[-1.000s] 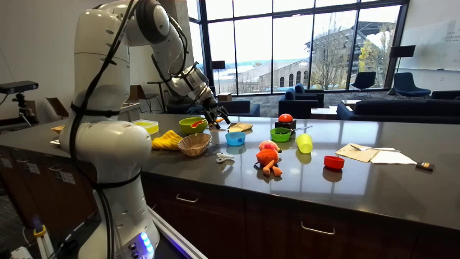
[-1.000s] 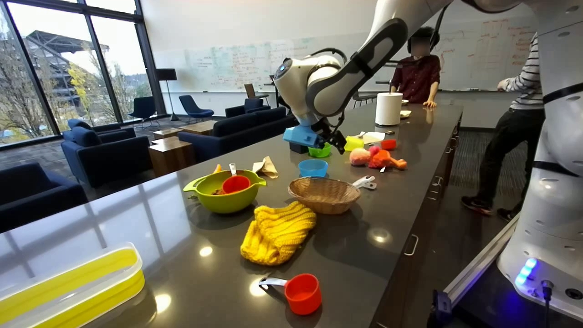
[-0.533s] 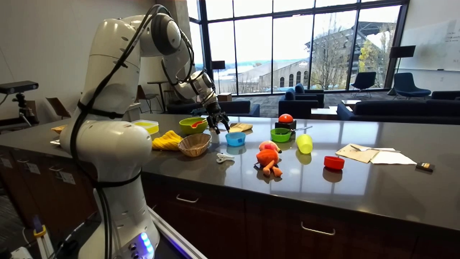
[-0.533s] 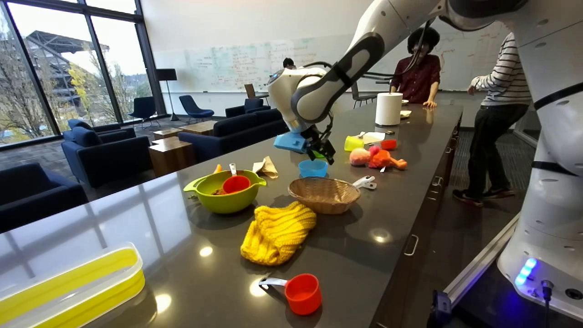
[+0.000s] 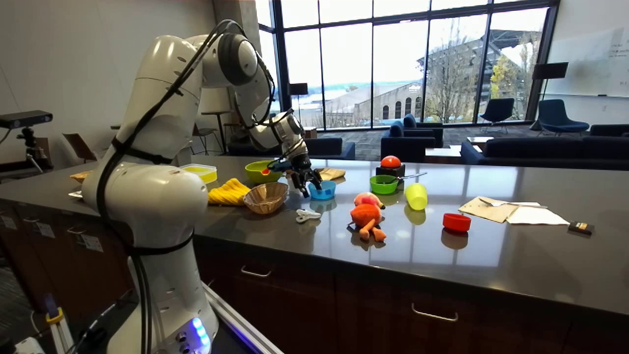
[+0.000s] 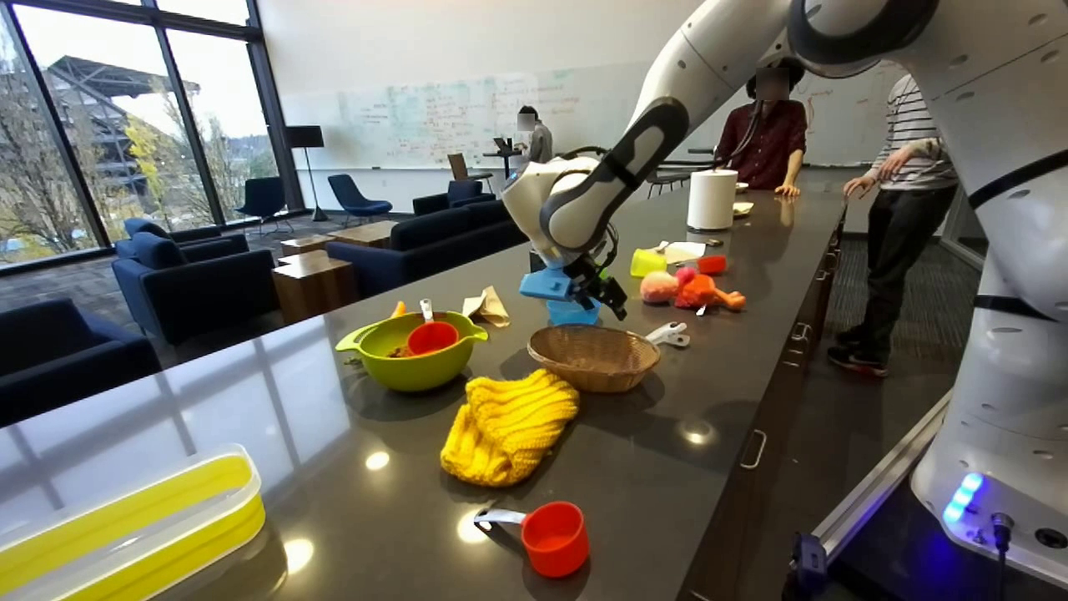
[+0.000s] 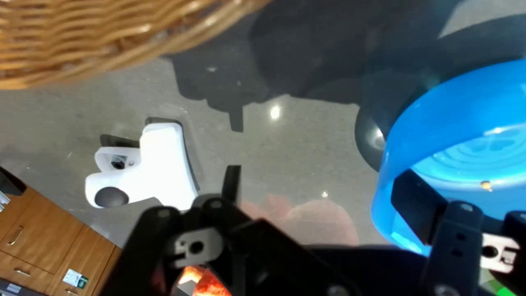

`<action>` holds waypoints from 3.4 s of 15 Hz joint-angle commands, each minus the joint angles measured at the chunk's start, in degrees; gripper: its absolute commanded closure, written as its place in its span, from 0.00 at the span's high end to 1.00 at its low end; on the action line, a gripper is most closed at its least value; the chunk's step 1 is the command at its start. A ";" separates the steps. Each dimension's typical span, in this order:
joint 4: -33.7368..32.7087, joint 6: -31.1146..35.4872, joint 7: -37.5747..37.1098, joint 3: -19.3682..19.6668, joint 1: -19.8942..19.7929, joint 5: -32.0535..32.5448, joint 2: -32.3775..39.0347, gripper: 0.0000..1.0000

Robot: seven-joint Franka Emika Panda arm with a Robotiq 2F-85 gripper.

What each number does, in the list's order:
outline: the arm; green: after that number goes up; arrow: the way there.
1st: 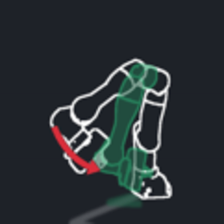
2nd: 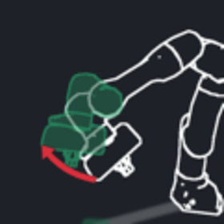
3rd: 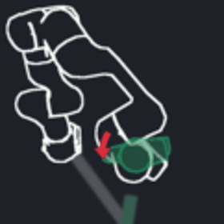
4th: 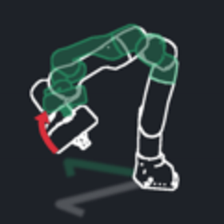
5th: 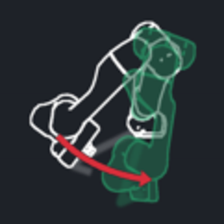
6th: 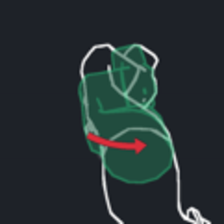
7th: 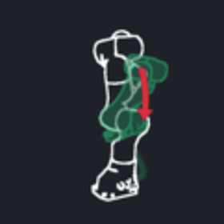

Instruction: Move the basket to the left then put the blue bowl in the basket.

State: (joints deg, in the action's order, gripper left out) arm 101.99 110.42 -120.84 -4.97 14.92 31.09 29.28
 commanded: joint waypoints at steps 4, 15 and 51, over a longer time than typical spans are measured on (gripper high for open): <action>-1.59 -0.08 1.76 1.76 1.16 -1.68 1.82 0.40; 9.84 -2.19 1.72 1.16 3.22 7.47 -13.40 0.01; 35.21 2.62 2.95 -16.18 6.29 6.35 -38.70 1.00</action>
State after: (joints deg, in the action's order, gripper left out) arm 132.35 112.06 -117.12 -21.21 22.04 36.93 -2.96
